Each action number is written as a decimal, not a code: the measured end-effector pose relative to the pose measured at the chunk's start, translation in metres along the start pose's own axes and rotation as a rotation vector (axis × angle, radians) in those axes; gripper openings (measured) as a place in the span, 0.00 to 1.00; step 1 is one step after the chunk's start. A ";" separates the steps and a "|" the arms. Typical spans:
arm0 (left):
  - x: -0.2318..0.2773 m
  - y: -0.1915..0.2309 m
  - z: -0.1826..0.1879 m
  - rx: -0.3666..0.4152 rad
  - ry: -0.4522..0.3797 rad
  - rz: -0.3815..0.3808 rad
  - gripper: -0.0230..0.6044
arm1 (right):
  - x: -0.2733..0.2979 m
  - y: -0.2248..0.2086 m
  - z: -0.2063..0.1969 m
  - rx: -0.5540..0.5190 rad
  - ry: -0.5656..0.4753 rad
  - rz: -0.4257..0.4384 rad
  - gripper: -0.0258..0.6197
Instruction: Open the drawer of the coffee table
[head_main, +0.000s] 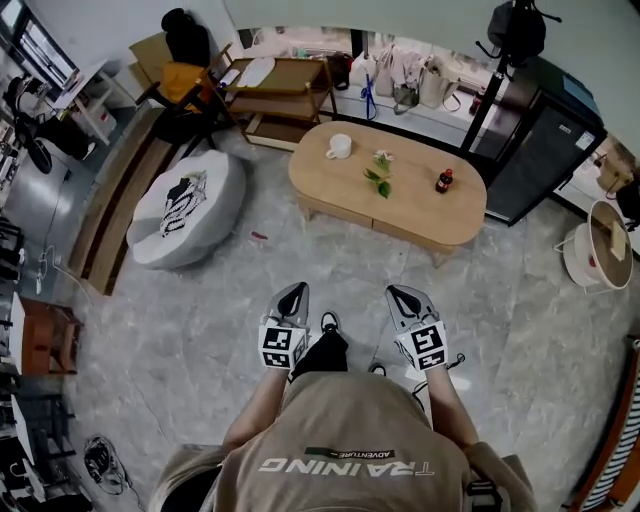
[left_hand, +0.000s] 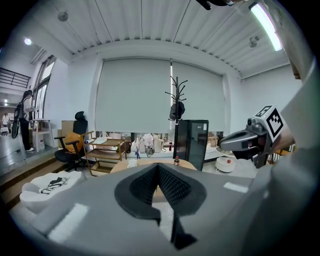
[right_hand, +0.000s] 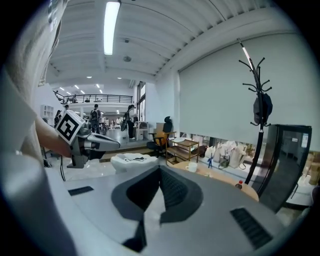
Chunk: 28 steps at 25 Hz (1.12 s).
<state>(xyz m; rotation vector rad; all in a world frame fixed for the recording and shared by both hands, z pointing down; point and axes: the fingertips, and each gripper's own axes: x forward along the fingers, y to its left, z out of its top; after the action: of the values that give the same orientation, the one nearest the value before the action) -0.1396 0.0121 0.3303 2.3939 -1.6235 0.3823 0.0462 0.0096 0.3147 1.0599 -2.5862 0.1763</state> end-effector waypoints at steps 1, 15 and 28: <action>0.009 0.008 0.004 0.001 0.001 -0.015 0.04 | 0.008 -0.006 0.005 0.003 0.002 -0.013 0.05; 0.097 0.109 0.051 0.048 -0.067 -0.134 0.04 | 0.117 -0.025 0.065 -0.067 0.026 -0.083 0.05; 0.119 0.131 0.046 0.037 -0.044 -0.142 0.04 | 0.167 -0.037 0.089 -0.085 -0.003 -0.053 0.05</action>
<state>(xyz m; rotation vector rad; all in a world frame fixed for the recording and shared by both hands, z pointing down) -0.2155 -0.1547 0.3324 2.5435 -1.4642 0.3391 -0.0625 -0.1480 0.2899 1.0980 -2.5412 0.0512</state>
